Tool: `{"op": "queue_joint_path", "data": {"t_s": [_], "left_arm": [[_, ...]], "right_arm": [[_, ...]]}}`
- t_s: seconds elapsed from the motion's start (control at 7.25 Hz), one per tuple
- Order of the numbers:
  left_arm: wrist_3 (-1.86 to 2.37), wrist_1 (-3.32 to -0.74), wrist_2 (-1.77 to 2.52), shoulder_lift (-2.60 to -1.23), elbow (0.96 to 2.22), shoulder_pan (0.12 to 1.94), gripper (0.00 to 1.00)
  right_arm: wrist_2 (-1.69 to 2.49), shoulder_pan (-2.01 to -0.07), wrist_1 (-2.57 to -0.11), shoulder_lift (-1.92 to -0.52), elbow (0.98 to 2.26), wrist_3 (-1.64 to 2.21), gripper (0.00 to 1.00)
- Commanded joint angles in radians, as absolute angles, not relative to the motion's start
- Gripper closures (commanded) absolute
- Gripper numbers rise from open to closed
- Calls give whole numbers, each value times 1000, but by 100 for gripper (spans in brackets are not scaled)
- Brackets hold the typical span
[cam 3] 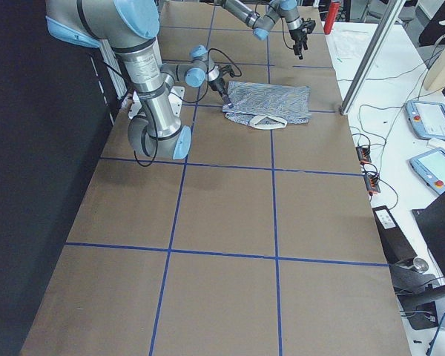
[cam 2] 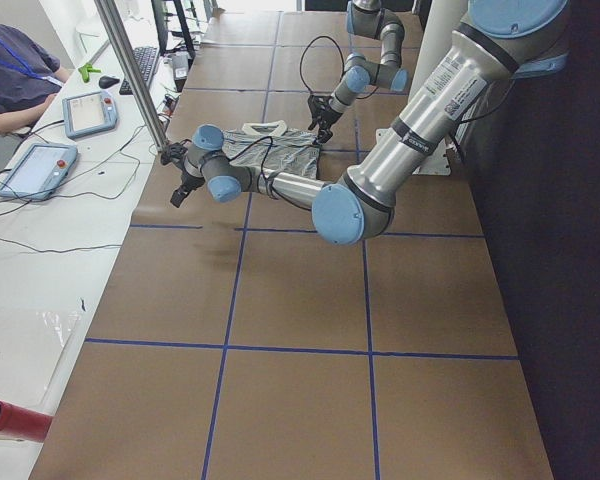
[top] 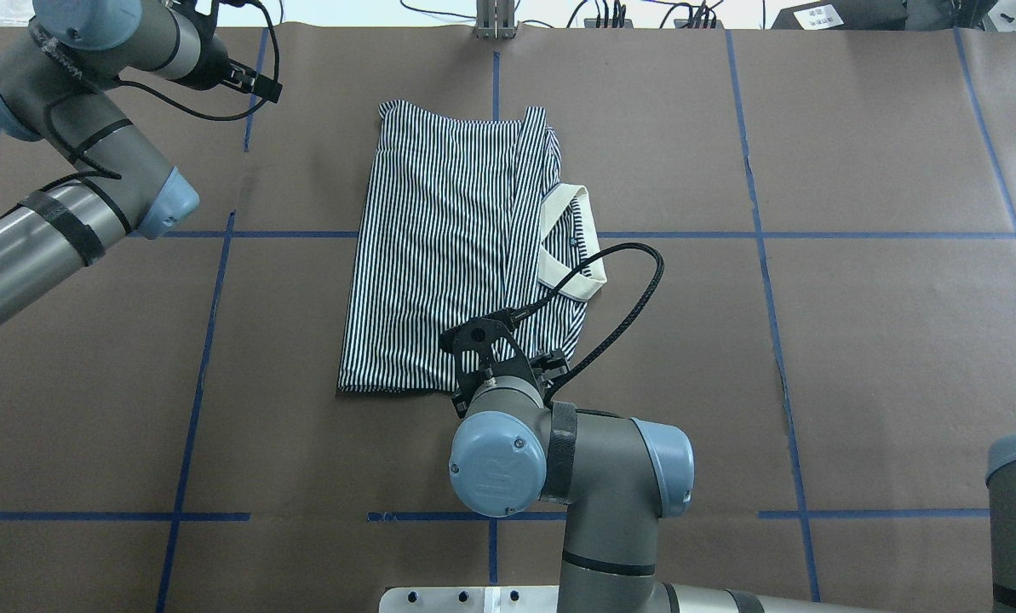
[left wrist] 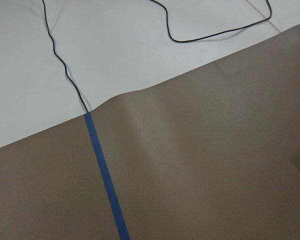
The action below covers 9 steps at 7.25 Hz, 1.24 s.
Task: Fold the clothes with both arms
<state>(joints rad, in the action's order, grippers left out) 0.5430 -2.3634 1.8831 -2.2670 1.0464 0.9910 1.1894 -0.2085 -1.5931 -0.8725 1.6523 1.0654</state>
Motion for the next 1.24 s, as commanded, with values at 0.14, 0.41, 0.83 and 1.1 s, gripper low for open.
{"op": "queue_joint_path", "data": {"t_s": [0.14,0.41,0.83,1.1], "left_arm": [[543,-2364,1885,-2266,1051,991,0],[545,-2365,1884,-2264,1051,988,0],[545,-2367,1884,-2263,1049,985,0],[545,-2370,1884,-2252,1051,985,0]], "right_arm": [[1184,-192,-1594,-868,1646,1019,37],[1183,-183,-1594,-871,1646,988,39],[1184,-173,-1594,-870,1646,986,69],[1183,-173,-1592,-870,1646,986,100]]}}
